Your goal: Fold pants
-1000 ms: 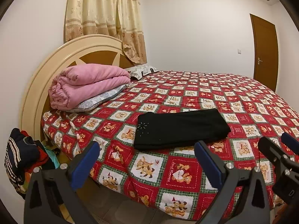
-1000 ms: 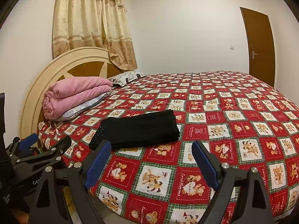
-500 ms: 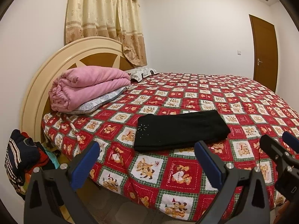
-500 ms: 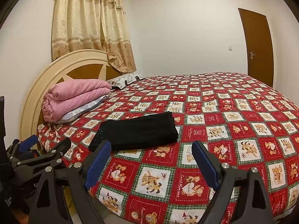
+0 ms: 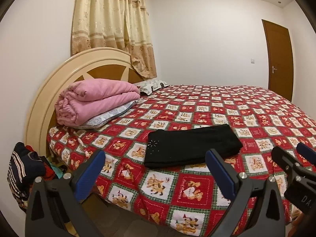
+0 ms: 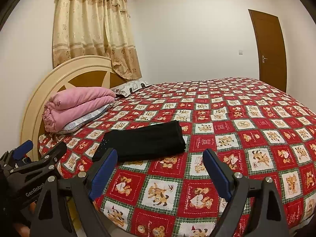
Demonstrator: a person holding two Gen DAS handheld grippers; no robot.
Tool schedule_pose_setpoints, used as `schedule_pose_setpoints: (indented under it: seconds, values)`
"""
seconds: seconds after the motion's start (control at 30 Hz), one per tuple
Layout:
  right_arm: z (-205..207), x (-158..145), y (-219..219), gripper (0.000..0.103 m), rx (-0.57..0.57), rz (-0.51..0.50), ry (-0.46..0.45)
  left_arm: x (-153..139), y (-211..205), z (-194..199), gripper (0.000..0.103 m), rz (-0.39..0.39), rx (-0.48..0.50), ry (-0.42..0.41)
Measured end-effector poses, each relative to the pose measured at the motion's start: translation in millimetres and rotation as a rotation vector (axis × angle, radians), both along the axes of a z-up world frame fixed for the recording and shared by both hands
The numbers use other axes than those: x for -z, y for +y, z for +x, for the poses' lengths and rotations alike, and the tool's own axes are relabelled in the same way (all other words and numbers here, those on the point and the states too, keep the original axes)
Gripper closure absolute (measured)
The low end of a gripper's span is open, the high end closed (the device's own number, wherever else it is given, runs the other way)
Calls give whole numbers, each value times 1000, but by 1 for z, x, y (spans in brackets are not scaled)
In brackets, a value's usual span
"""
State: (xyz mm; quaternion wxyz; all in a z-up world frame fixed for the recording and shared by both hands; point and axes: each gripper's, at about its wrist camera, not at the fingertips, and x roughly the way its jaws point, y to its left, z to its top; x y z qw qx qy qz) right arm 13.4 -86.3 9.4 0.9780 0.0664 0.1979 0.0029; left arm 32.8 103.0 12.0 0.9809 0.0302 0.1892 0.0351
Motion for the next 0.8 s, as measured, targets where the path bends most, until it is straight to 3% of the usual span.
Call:
schedule_pose_setpoints:
  seconds: [0.23, 0.8]
  values:
    - [0, 0, -1, 14, 1, 1, -1, 1, 0, 0, 0, 15, -46, 5]
    - [0, 0, -4, 14, 10, 10, 4, 1, 1, -2, 0, -8, -13, 4]
